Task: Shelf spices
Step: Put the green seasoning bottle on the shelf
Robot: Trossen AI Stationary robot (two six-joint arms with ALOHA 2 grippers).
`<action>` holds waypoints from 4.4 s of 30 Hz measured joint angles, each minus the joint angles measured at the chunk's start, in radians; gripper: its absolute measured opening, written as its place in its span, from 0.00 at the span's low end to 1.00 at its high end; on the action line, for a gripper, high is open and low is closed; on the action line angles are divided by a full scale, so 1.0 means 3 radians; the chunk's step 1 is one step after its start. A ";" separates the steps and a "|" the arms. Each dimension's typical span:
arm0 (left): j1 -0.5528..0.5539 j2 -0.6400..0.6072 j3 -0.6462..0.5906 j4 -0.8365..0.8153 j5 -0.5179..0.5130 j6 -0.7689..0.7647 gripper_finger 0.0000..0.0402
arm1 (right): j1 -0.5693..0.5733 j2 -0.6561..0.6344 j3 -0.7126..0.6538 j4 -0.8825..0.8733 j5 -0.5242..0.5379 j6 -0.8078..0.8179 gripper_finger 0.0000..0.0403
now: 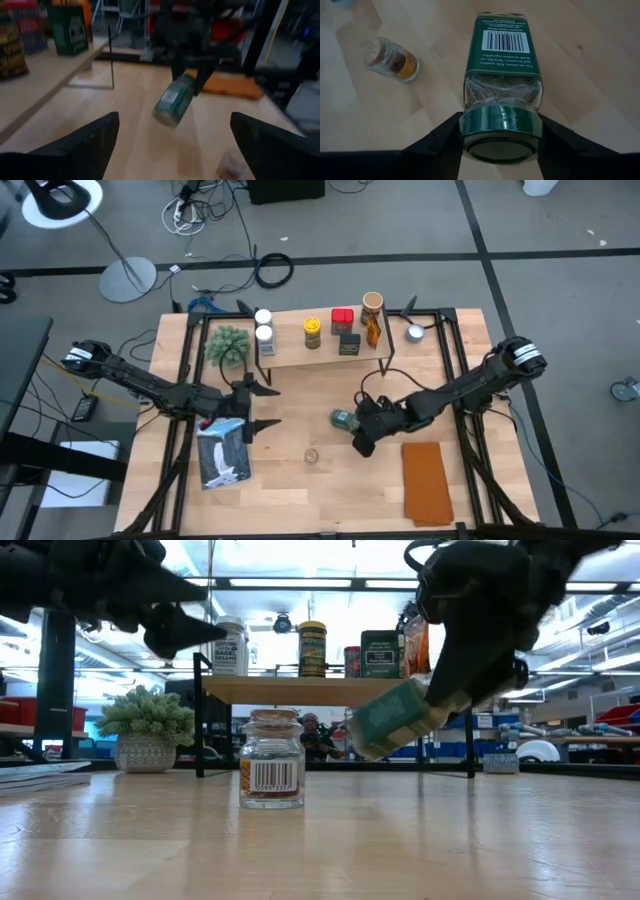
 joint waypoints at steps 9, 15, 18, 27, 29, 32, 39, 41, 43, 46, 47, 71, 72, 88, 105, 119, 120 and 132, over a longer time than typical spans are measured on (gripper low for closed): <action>-0.0001 -0.0001 0.0000 0.0046 0.0008 -0.0315 0.96 | -0.0336 -0.0003 0.0857 -0.0913 -0.0668 0.0179 0.49; -0.0001 -0.0001 0.0000 0.0185 0.0007 -0.0393 0.96 | -0.0451 -0.0003 0.1287 -0.1455 -0.0829 0.0257 0.49; -0.0003 -0.0001 0.0000 0.0182 0.0030 -0.0483 0.96 | -0.0485 -0.0006 0.1381 -0.1631 -0.0806 0.0418 0.49; -0.0003 0.0016 0.0000 0.0228 0.0045 -0.0564 0.96 | -0.0571 0.0085 0.1398 -0.2109 -0.1416 0.0824 0.49; -0.0003 0.0040 0.0000 0.0226 0.0043 -0.0565 0.96 | -0.0594 0.0114 0.1398 -0.2235 -0.1726 0.0903 0.49; -0.0003 0.0070 0.0000 0.0226 0.0004 -0.0567 0.96 | -0.0622 0.0153 0.1398 -0.2422 -0.2043 0.0998 0.49; -0.0002 0.0246 0.0002 0.0257 -0.0021 -0.0578 0.96 | -0.0649 0.0228 0.1397 -0.2890 -0.2349 0.1096 0.50; -0.0002 0.0301 0.0000 0.0224 -0.0024 -0.0578 0.96 | -0.0676 0.0257 0.1397 -0.2932 -0.2316 0.1010 0.51; -0.0003 0.0386 0.0002 0.0330 -0.0031 -0.0582 0.96 | -0.0698 0.0272 0.1396 -0.2914 -0.2202 0.0906 0.53; -0.0003 0.0464 0.0000 0.0336 -0.0031 -0.0588 0.96 | -0.0711 0.0283 0.1396 -0.2922 -0.2032 0.0809 0.56; -0.0003 0.0504 0.0000 0.0392 -0.0031 -0.0597 0.96 | -0.0710 0.0284 0.1396 -0.2915 -0.2003 0.0788 0.56; -0.0003 0.0604 0.0000 0.0393 -0.0020 -0.0666 0.96 | -0.0563 0.0281 0.1396 -0.2883 -0.1677 -0.0183 0.54; -0.0002 0.0604 0.0000 0.0388 -0.0020 -0.0666 0.96 | -0.0518 0.0281 0.1396 -0.2855 -0.1548 -0.0372 0.54; -0.0002 0.0604 0.0000 0.0382 -0.0020 -0.0813 0.96 | 0.0072 0.0654 0.1396 -0.1776 -0.0425 -0.1567 0.33; -0.0003 0.0604 0.0000 0.0289 -0.0230 -0.0987 0.96 | 0.0056 0.0807 0.1396 -0.1881 -0.0882 -0.2289 0.27; -0.0002 0.0604 0.0000 0.0266 -0.0394 -0.0871 0.96 | 0.0013 0.0701 0.1394 -0.1318 -0.1243 -0.2385 0.57; -0.0003 0.0604 0.0000 0.0267 -0.0395 -0.0855 0.96 | 0.0011 0.0702 0.1394 -0.1278 -0.1240 -0.2427 0.60; -0.0001 0.0604 0.0000 0.0272 -0.0408 -0.0847 0.96 | 0.0010 0.1216 0.1394 -0.1013 -0.1291 -0.2927 0.80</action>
